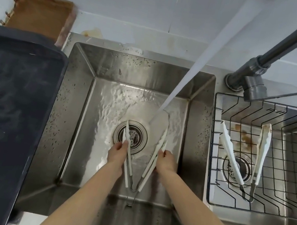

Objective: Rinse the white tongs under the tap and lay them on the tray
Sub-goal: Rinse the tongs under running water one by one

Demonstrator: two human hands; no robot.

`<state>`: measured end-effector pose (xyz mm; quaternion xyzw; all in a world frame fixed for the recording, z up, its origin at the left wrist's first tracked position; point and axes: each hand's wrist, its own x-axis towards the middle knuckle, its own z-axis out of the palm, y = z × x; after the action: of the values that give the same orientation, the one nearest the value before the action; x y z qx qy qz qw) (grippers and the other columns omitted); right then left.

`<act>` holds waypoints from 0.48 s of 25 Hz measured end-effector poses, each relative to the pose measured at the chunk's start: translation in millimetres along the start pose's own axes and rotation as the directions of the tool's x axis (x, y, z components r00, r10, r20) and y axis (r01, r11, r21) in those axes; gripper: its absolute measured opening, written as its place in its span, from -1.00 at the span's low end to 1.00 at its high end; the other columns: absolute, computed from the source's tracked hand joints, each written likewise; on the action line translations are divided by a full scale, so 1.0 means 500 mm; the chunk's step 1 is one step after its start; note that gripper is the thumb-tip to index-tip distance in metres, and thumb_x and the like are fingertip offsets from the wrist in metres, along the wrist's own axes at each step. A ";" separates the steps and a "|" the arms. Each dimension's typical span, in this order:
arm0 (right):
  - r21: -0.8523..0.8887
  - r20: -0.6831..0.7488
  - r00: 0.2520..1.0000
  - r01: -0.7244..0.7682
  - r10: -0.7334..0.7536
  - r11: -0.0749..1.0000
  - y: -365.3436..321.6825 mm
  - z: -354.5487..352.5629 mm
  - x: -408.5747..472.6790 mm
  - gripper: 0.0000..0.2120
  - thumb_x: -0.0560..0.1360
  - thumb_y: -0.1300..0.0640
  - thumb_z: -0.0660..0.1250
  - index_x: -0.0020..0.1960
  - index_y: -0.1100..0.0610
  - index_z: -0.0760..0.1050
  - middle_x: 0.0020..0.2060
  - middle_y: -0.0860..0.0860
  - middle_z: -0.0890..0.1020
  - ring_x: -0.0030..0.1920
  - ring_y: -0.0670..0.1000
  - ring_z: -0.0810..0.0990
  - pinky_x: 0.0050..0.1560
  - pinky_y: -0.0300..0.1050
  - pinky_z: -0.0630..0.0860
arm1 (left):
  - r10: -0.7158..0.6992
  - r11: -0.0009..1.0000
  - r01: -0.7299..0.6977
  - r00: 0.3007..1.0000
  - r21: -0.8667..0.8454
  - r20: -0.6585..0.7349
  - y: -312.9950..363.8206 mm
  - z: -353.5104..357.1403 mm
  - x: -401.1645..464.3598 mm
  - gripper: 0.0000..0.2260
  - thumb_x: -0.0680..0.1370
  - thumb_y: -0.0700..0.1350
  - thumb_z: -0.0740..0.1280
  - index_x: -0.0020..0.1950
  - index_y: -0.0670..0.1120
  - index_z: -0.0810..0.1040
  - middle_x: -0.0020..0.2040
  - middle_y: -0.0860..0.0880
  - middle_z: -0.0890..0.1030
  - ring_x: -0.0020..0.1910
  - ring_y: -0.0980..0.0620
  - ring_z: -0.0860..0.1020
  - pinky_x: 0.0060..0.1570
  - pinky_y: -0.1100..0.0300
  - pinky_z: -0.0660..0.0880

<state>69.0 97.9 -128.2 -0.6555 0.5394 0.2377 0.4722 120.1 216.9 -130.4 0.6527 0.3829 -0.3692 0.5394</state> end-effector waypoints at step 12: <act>0.169 0.009 0.993 0.115 -0.118 0.979 -0.036 -0.018 -0.001 -0.53 0.61 0.16 0.06 0.51 0.12 0.11 0.46 0.06 0.33 0.45 0.09 0.30 0.46 -0.10 0.18 | 0.025 0.989 -0.003 0.988 -0.147 0.149 0.065 0.002 -0.008 -0.84 0.58 -0.24 0.16 0.10 -0.10 0.48 -0.13 -0.05 0.56 -0.18 0.06 0.50 -0.15 0.24 0.47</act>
<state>83.7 90.0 -117.4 -0.6416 0.5137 0.1696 0.5439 147.3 211.7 -113.2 0.5841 0.3625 -0.3846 0.6160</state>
